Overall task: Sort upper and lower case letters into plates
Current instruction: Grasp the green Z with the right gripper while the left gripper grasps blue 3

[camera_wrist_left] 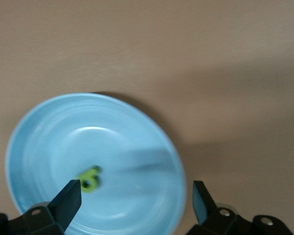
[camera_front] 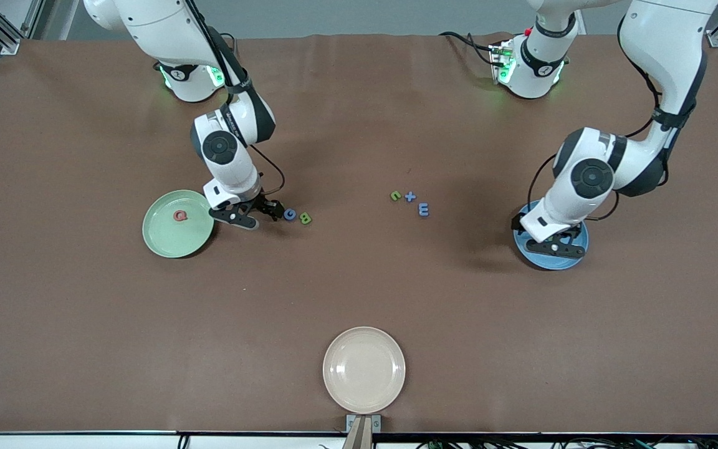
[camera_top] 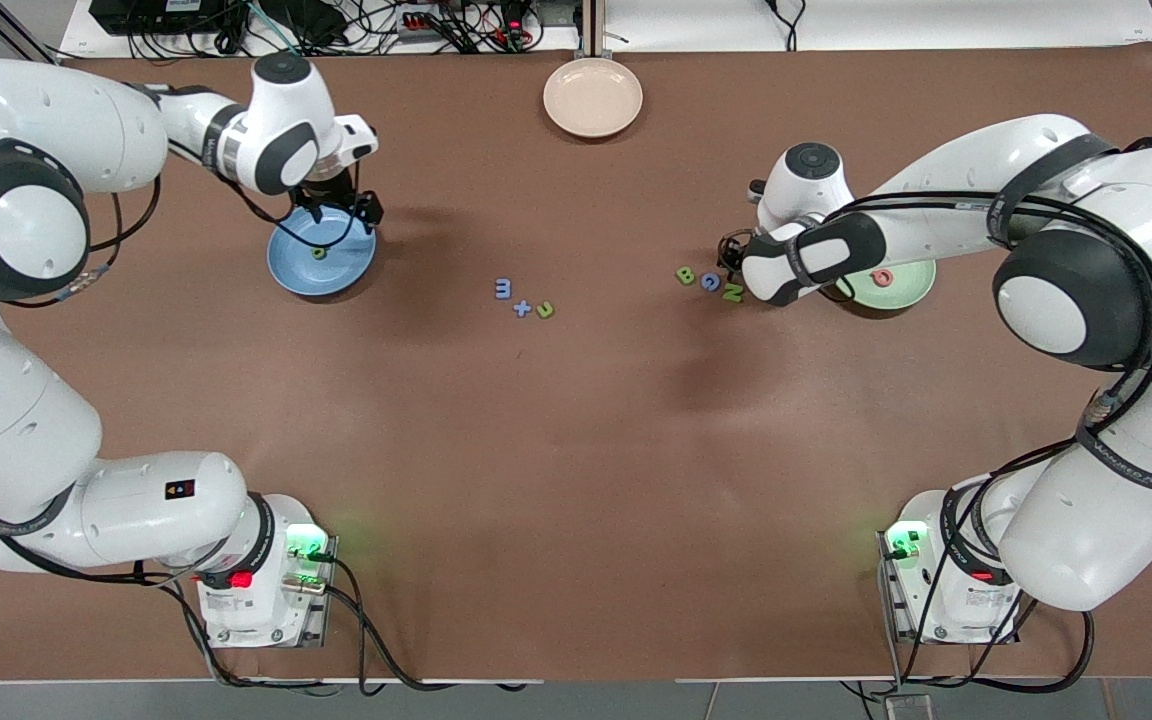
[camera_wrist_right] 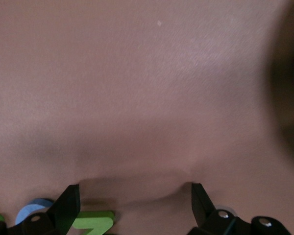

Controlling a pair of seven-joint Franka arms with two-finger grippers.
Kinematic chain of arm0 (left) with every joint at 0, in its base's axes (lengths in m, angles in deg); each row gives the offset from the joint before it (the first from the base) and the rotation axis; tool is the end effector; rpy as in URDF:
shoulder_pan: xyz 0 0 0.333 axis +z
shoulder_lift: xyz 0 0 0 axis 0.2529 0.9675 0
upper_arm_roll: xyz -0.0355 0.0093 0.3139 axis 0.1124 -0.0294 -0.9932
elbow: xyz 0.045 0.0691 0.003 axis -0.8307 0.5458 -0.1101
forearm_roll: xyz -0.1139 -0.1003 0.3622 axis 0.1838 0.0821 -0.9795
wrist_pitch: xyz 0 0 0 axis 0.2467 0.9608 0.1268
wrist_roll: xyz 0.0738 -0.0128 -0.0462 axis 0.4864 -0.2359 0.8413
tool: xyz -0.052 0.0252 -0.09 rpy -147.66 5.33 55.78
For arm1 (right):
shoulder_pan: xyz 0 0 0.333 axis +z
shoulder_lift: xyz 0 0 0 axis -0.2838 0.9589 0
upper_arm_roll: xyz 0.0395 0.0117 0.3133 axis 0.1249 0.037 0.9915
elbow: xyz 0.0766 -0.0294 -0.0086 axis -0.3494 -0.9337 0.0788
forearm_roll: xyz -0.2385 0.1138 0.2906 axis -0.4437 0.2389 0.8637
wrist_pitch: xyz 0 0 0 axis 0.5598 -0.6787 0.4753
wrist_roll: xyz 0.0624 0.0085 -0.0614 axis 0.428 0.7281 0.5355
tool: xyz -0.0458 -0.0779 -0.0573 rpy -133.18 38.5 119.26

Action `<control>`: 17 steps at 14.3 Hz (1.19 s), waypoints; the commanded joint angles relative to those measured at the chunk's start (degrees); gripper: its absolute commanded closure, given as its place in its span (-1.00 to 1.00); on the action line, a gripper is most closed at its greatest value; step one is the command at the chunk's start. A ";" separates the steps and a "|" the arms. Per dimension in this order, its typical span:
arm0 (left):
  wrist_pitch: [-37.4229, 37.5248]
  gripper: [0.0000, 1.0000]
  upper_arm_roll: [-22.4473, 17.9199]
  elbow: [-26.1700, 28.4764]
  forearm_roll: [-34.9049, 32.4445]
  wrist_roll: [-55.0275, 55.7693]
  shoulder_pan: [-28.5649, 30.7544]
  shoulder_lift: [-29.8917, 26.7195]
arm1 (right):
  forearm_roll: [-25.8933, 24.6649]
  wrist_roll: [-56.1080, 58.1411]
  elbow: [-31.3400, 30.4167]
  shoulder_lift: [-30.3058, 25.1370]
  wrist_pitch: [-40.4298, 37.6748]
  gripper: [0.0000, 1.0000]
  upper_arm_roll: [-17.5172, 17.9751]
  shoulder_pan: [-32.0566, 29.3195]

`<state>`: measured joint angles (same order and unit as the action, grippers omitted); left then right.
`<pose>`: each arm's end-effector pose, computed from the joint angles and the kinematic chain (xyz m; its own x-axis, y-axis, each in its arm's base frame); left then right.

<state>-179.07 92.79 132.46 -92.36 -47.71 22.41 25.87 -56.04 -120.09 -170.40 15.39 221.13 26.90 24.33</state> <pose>0.5379 -0.1284 0.2389 0.9859 -0.1611 -0.0448 -0.1652 -0.9795 -0.1153 0.4459 0.2526 0.1665 0.9550 -0.2947 0.0332 -0.2952 -0.9553 0.0124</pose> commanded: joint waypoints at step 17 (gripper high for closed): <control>-6.30 -0.98 9.60 -6.09 -1.03 38.56 -14.08 11.91 | 0.50 -5.72 -0.35 -0.37 -2.27 0.92 0.23 4.44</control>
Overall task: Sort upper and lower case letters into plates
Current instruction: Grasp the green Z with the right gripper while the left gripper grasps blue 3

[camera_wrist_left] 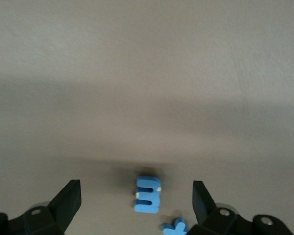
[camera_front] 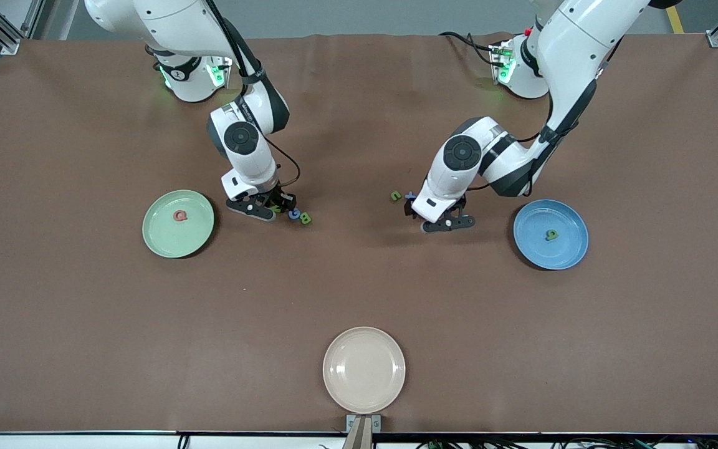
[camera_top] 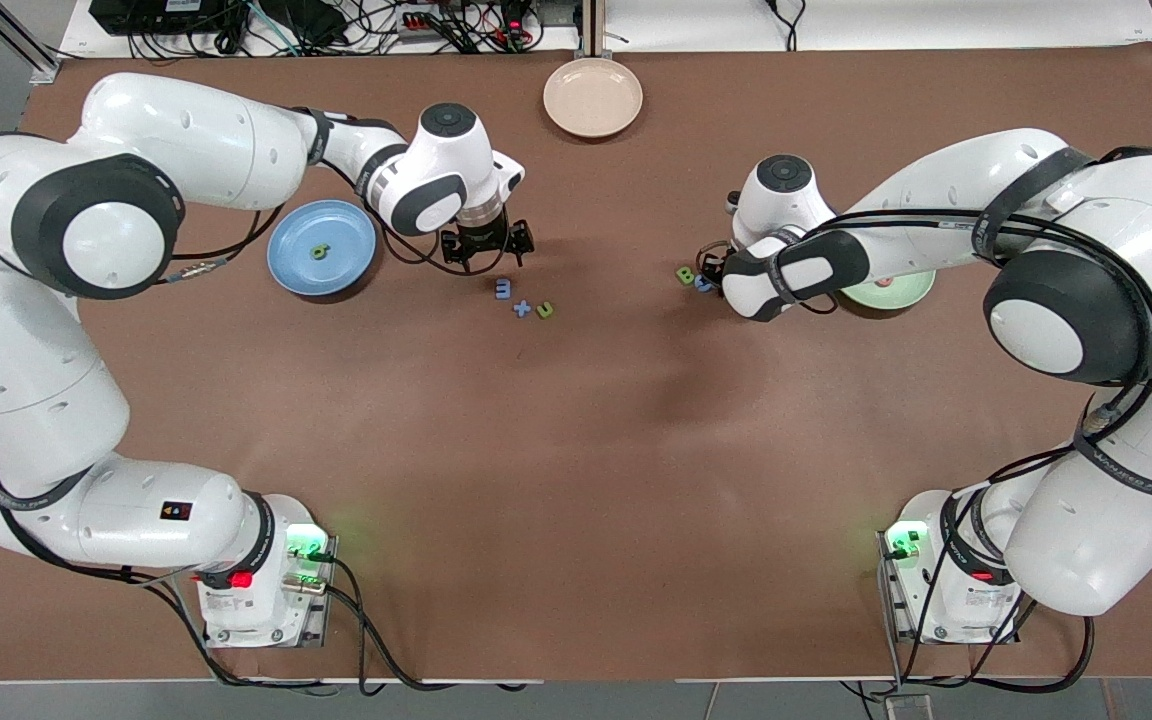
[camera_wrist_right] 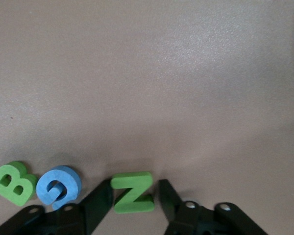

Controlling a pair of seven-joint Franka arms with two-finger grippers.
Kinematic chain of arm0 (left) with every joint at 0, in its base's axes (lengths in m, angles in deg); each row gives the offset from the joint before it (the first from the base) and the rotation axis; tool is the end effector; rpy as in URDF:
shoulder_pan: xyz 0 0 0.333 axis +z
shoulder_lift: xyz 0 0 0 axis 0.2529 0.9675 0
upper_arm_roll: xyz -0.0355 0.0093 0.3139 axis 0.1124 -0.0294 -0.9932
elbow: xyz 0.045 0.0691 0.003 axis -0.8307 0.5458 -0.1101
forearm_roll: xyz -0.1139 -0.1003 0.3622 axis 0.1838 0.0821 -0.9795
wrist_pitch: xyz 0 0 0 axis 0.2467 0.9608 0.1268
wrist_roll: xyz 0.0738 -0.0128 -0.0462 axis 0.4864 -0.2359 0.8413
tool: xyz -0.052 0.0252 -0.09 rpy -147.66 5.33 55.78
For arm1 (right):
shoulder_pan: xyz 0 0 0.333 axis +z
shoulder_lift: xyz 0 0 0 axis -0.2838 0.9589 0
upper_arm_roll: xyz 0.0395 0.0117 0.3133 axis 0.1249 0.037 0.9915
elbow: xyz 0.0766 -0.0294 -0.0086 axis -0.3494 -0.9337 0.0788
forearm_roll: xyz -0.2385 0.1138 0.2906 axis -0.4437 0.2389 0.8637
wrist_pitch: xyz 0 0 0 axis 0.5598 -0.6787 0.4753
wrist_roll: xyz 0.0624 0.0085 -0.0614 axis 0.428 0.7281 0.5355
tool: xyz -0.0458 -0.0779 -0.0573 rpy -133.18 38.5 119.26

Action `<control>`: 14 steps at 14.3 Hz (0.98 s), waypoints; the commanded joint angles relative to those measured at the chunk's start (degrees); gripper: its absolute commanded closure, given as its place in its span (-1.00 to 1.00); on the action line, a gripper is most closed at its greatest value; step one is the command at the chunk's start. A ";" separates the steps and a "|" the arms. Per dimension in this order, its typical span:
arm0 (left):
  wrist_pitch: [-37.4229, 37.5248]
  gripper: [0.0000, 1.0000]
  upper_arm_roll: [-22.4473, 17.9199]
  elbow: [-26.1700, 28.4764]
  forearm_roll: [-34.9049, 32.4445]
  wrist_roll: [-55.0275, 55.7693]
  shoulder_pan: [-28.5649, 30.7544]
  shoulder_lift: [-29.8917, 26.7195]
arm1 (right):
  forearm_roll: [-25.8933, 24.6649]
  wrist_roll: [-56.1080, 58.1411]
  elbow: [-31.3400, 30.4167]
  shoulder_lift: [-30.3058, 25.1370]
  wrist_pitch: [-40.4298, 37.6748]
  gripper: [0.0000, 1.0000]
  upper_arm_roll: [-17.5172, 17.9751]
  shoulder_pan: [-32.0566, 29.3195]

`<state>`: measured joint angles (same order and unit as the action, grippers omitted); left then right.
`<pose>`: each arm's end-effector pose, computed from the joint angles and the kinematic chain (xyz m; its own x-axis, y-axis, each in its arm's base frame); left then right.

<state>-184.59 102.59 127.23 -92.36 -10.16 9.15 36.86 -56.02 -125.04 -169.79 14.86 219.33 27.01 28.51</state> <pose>0.4656 -0.3485 0.2010 0.9922 0.1155 -0.0471 0.1172 -0.9925 0.0344 0.4275 0.2874 0.1716 0.9517 -0.3063 0.0230 -0.3067 -0.9517 0.0157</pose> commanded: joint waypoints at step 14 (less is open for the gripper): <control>-0.69 -0.21 -0.28 -0.33 -1.12 0.84 -1.89 3.21 | 0.31 32.07 2.21 -8.45 -16.03 0.99 -0.40 -22.13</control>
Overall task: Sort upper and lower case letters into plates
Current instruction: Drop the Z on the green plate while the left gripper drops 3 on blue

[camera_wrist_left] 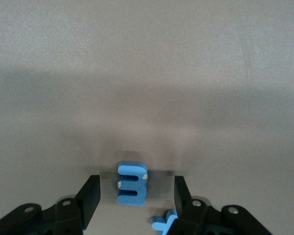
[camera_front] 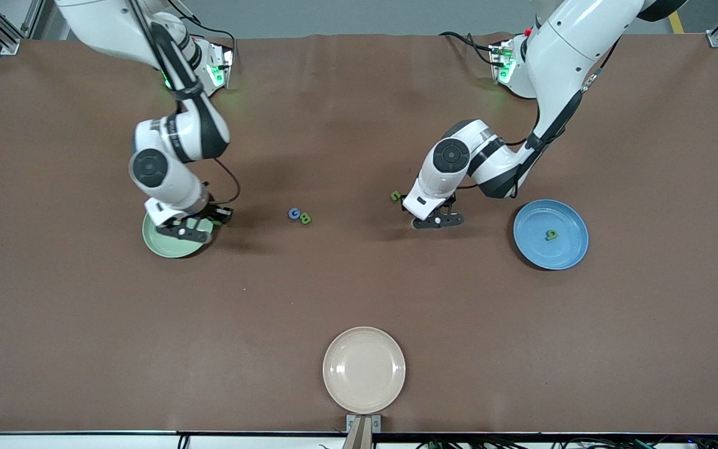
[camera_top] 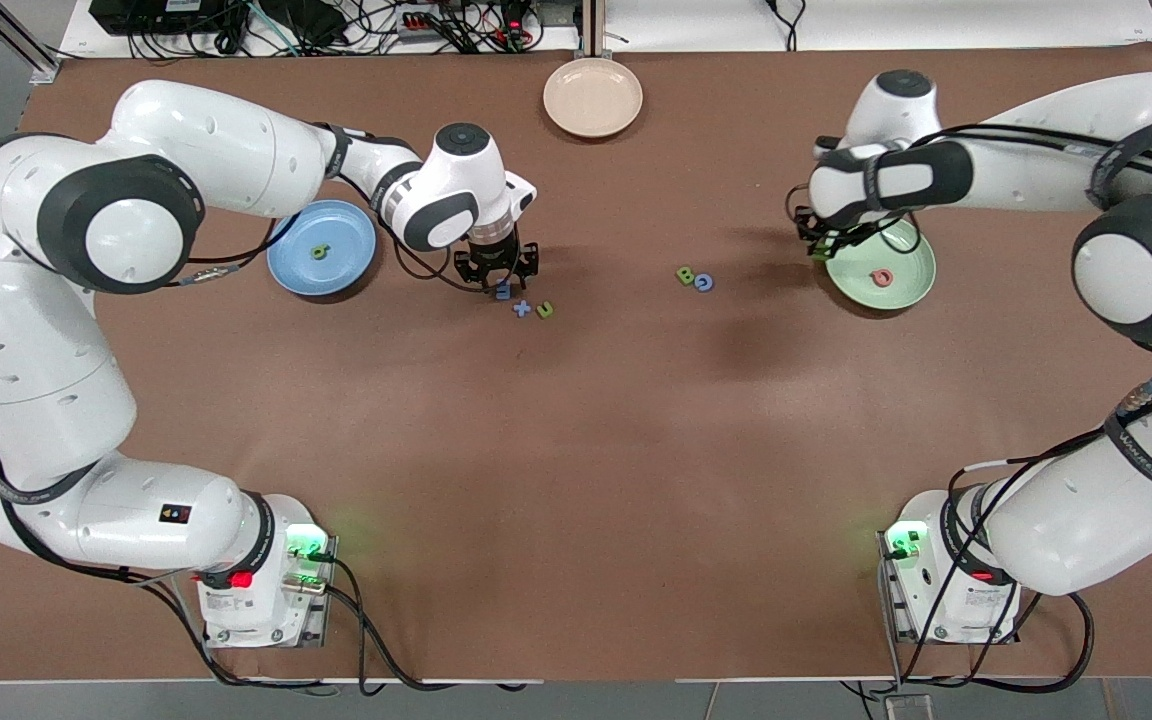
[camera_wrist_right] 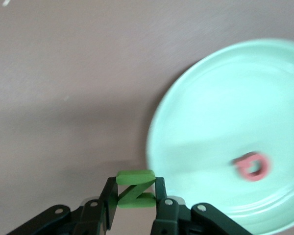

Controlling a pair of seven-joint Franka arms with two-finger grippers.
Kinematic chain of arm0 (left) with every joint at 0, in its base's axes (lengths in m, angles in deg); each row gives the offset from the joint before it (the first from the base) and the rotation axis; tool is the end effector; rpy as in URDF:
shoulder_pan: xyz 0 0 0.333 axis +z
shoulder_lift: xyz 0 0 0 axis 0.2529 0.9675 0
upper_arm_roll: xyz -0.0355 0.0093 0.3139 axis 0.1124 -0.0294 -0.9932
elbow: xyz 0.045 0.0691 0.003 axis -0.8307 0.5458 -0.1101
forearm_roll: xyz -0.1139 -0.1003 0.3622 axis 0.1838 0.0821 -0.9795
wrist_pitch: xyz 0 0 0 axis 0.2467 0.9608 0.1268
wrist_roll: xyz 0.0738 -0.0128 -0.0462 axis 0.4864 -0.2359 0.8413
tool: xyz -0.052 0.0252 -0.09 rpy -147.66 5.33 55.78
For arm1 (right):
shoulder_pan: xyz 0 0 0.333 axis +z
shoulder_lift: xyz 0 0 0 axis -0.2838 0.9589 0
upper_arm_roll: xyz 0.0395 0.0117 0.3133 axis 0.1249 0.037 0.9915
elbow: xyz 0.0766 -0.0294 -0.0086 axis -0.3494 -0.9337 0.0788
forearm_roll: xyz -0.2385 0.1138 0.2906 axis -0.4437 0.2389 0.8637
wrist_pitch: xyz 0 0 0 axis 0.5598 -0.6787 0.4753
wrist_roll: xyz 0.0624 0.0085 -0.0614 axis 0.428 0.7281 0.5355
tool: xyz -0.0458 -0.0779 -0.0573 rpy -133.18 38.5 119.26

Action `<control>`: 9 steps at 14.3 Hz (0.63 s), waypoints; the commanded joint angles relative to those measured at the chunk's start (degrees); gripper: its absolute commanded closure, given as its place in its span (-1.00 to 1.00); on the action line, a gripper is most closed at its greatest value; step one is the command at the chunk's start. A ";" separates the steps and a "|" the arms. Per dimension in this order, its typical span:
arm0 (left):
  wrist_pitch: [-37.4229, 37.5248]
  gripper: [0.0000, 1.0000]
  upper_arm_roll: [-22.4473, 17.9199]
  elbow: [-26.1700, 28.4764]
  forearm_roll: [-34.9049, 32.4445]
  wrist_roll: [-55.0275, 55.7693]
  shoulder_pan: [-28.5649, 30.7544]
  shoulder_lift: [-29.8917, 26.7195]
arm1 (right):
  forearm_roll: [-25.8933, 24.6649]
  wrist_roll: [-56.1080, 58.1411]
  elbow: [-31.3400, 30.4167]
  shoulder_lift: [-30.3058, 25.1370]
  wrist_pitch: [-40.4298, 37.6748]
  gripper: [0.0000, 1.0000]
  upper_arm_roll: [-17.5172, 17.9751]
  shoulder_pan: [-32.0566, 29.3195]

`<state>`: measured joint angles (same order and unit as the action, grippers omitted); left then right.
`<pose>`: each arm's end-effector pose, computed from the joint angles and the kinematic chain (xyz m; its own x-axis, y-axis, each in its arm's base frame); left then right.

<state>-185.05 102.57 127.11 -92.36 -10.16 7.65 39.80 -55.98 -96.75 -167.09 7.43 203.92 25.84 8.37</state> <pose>0.4504 -0.3605 0.1770 0.9917 0.0909 -0.0911 0.0941 -0.9951 0.0313 0.5075 0.1197 0.2320 0.9783 -0.1877 -0.0874 -0.1860 -0.9822 0.0272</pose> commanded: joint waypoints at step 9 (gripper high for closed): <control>0.20 0.56 -0.27 -0.21 -2.34 0.75 -0.82 0.36 | 0.35 12.07 -2.07 0.91 -0.61 -1.00 1.03 -8.07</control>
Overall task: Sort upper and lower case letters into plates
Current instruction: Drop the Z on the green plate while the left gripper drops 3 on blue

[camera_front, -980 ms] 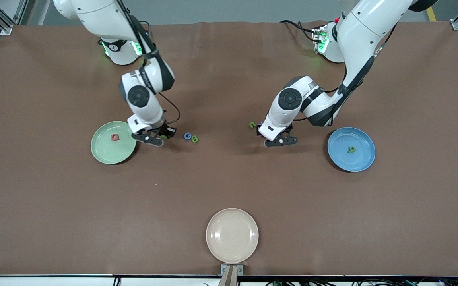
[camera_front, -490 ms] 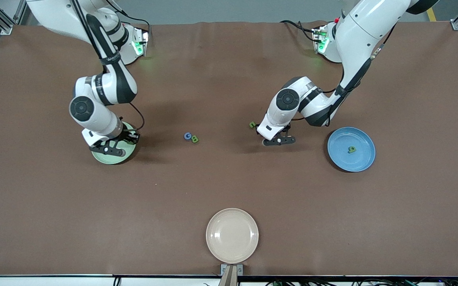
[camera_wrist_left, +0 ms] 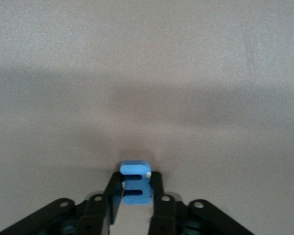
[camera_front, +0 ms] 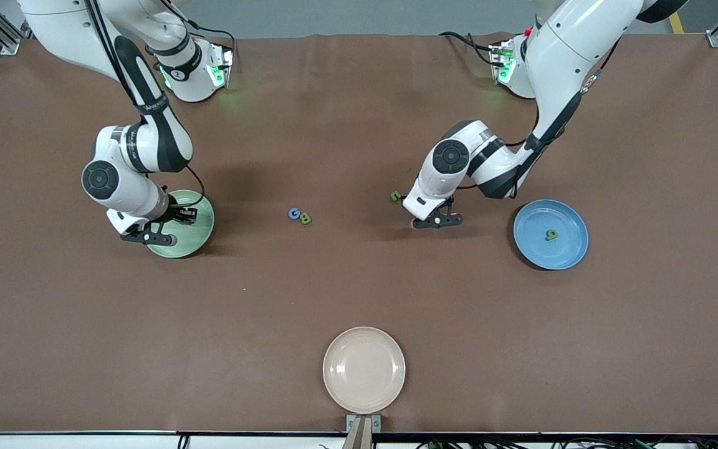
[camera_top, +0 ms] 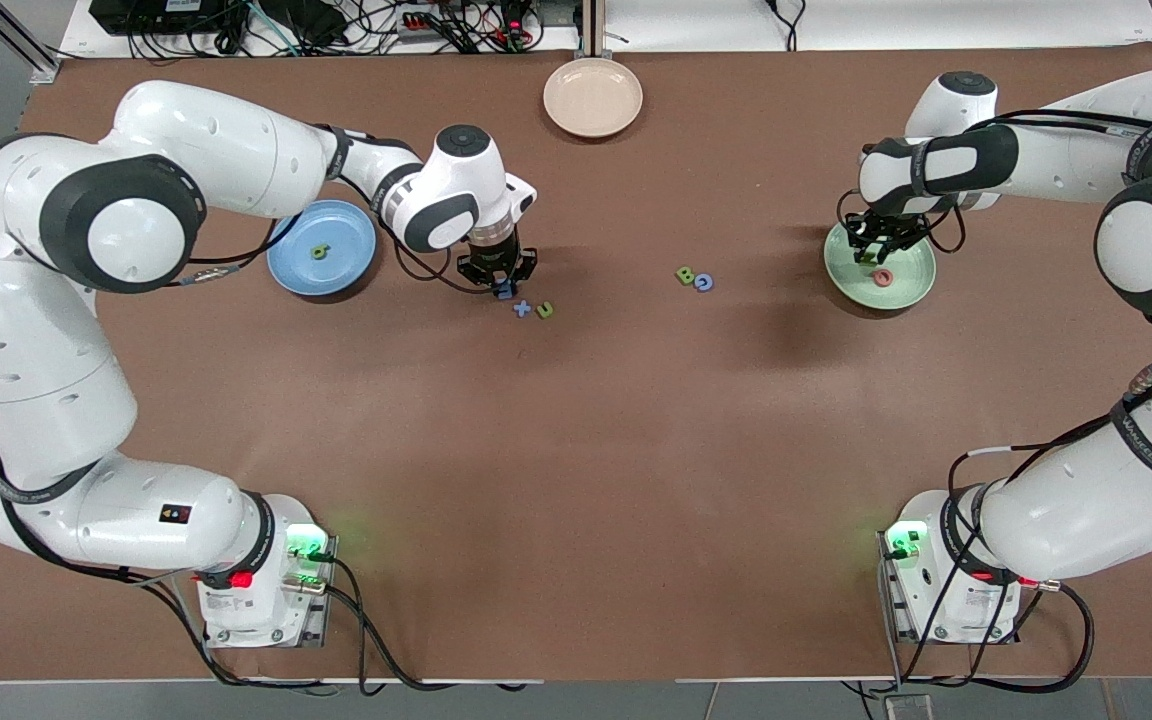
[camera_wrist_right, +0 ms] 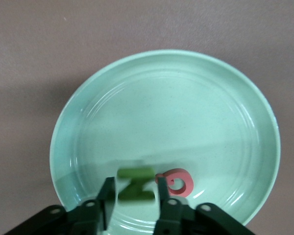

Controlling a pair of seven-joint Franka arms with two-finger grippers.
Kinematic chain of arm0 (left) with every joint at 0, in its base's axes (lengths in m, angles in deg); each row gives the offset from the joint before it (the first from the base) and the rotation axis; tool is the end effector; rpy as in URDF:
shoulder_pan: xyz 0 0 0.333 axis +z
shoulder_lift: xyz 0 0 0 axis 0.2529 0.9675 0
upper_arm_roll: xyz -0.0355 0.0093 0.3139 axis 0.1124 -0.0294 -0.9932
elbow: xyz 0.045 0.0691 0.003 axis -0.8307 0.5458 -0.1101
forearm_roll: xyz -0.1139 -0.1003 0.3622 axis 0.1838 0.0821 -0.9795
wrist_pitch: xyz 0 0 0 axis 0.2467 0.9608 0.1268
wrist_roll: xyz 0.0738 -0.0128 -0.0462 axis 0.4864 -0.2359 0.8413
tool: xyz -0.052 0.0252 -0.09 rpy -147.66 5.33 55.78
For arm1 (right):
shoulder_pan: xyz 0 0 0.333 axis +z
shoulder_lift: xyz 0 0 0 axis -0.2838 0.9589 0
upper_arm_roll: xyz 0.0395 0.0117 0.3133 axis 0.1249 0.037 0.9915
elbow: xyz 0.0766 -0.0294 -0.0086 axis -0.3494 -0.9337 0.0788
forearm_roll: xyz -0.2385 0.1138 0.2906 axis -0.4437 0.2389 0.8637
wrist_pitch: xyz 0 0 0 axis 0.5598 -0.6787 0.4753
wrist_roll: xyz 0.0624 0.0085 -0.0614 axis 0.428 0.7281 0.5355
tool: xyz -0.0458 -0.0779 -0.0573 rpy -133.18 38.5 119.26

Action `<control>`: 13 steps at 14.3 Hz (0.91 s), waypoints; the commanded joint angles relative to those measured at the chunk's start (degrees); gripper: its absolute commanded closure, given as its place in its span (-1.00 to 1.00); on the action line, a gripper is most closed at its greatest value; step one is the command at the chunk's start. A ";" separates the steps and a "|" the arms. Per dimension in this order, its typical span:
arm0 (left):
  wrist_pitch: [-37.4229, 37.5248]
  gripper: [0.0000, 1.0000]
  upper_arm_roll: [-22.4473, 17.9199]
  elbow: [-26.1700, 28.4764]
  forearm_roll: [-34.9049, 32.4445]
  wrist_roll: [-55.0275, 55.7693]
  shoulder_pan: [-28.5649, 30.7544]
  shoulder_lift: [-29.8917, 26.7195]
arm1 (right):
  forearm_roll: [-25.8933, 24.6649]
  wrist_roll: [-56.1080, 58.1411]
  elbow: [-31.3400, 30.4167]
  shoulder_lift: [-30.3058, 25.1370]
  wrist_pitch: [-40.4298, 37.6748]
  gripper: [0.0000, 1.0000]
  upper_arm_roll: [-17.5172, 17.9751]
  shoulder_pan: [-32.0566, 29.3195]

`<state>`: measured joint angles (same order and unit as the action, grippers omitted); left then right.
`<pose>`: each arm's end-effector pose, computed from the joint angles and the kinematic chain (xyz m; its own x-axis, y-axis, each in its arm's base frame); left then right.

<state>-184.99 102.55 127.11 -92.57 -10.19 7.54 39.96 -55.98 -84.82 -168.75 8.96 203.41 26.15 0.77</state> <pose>0.4493 -0.3611 0.1755 0.9920 0.0859 -0.0925 0.0889 -0.9956 0.0288 0.5033 0.0517 0.2077 0.9821 -0.1100 -0.1527 -0.1074 -0.9939 0.0255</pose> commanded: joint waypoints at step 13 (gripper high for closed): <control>12.36 0.92 0.11 0.04 -3.02 -18.27 12.63 -12.80 | 6.15 -31.21 3.79 6.40 11.58 -1.00 0.89 20.96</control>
<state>-173.09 102.32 124.32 -94.77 -25.00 16.83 30.22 -50.69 -111.72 -167.47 11.79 213.10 27.46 19.40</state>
